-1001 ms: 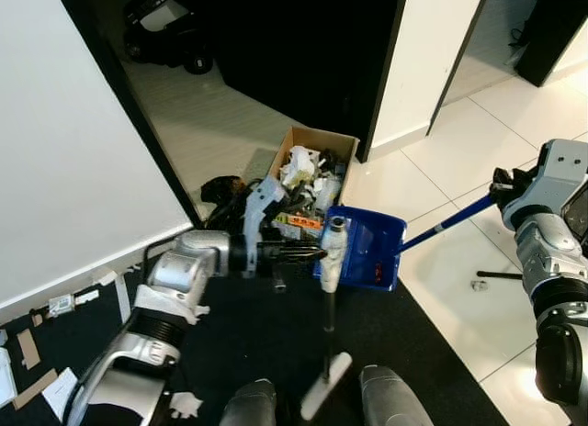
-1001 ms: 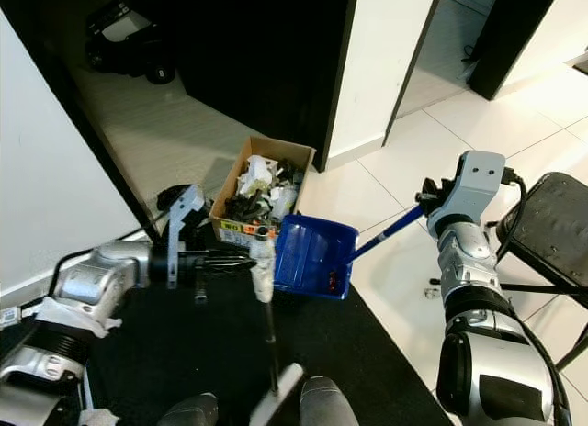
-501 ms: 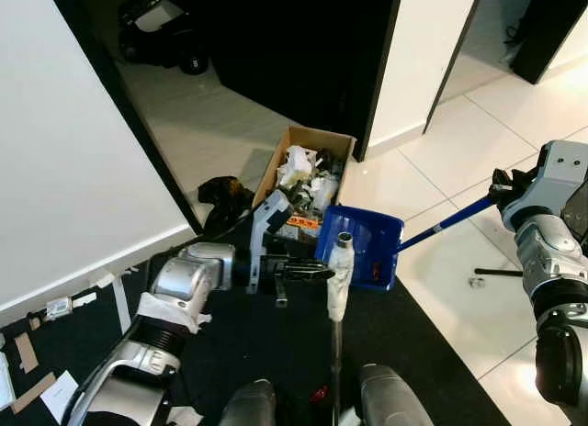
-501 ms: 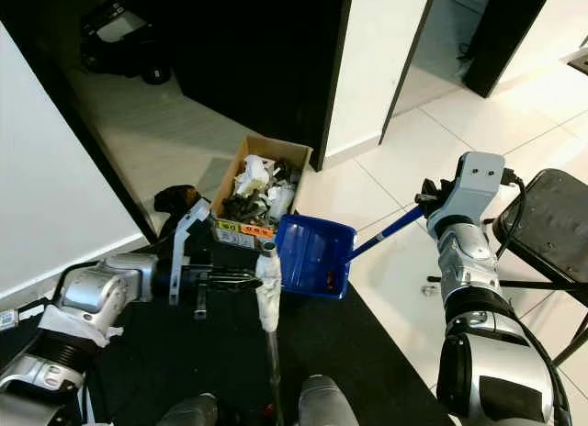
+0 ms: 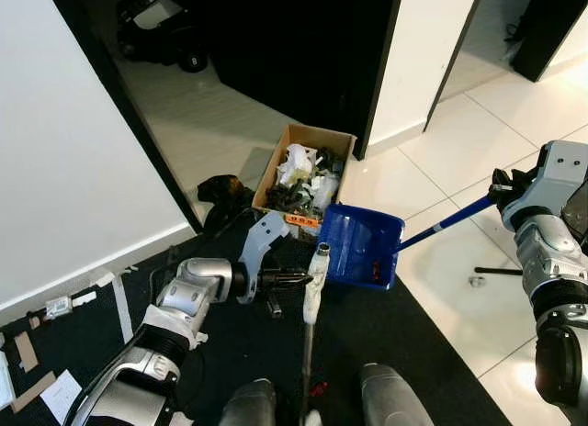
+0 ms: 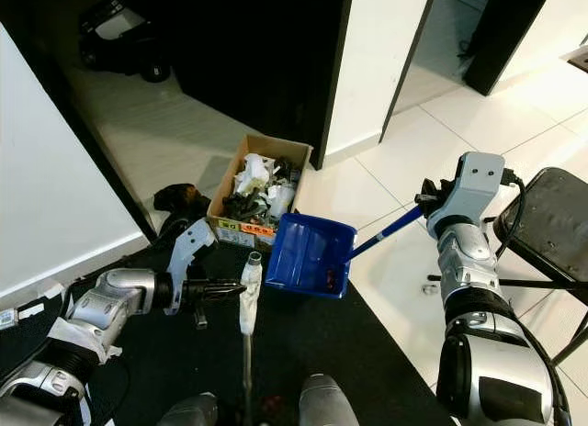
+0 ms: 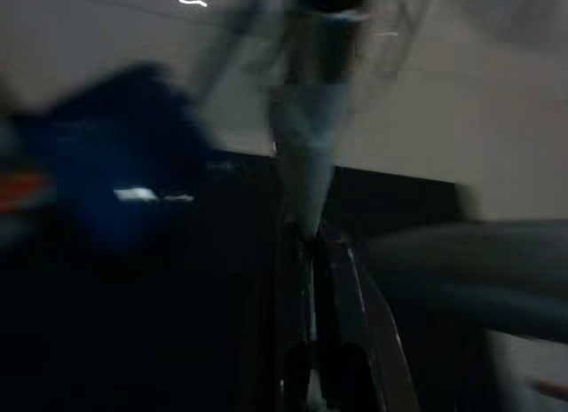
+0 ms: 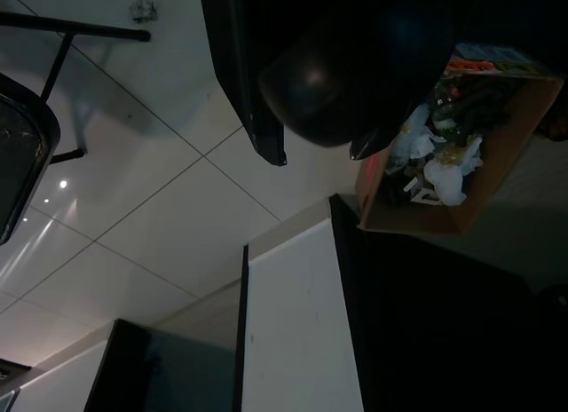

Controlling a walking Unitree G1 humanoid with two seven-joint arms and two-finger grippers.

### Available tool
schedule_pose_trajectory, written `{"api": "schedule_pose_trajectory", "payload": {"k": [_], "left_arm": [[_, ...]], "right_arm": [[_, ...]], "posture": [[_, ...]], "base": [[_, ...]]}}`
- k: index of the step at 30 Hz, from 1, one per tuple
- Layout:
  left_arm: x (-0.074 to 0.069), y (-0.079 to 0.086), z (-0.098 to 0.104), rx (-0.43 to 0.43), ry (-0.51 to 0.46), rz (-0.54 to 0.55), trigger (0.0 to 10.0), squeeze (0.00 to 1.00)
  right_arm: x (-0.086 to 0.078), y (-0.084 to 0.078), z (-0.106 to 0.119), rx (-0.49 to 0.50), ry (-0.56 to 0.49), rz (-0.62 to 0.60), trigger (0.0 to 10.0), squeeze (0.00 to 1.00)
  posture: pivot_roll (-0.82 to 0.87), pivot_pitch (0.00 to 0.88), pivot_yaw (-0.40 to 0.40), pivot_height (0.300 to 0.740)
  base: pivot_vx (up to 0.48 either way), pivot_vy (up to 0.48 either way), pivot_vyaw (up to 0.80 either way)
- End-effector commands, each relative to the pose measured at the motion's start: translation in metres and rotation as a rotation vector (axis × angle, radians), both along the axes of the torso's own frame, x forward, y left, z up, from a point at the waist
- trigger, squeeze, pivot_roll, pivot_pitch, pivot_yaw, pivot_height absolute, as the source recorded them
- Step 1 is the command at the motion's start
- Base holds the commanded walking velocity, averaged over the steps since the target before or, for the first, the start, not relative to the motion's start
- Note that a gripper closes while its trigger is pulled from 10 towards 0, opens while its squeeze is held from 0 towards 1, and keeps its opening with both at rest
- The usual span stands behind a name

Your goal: Sweep floor

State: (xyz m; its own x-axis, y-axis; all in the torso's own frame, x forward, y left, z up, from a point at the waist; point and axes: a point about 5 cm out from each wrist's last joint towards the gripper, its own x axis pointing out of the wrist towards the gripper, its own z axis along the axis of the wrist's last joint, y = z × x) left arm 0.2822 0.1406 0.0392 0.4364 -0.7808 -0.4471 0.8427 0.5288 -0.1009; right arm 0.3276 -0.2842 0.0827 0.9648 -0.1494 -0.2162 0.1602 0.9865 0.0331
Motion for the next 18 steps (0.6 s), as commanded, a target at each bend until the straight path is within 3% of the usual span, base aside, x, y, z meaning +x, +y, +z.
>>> {"api": "schedule_pose_trajectory", "payload": {"k": [1, 3, 9, 14, 18], "left_arm": [[0.013, 0.006, 0.010, 0.024, -0.119, 0.085, 10.0, 0.00], [0.021, 0.013, 0.016, 0.014, -0.173, 0.181, 10.0, 0.00], [0.027, 0.018, 0.018, 0.038, -0.209, 0.253, 10.0, 0.00], [0.039, 0.037, 0.018, 0.159, -0.303, 0.390, 10.0, 0.00], [0.044, 0.047, 0.023, 0.185, -0.343, 0.427, 10.0, 0.00]], "right_arm": [[-0.021, 0.010, -0.042, -0.018, 0.236, 0.053, 10.0, 0.00], [-0.021, 0.011, -0.042, -0.017, 0.236, 0.054, 10.0, 0.00], [-0.021, 0.011, -0.042, -0.017, 0.235, 0.056, 10.0, 0.00], [-0.019, 0.013, -0.041, -0.016, 0.229, 0.057, 10.0, 0.00], [-0.018, 0.013, -0.040, -0.015, 0.225, 0.056, 10.0, 0.00]], "posture": [[-0.01, 0.058, 0.022, 0.740], [-0.01, 0.059, 0.022, 0.740], [-0.01, 0.056, 0.022, 0.740], [-0.01, 0.047, 0.025, 0.740], [-0.01, 0.043, 0.026, 0.740]], "base": [[0.000, 0.000, 0.00], [0.000, 0.000, 0.00], [0.000, 0.000, 0.00], [0.000, 0.000, 0.00], [0.000, 0.000, 0.00]]}}
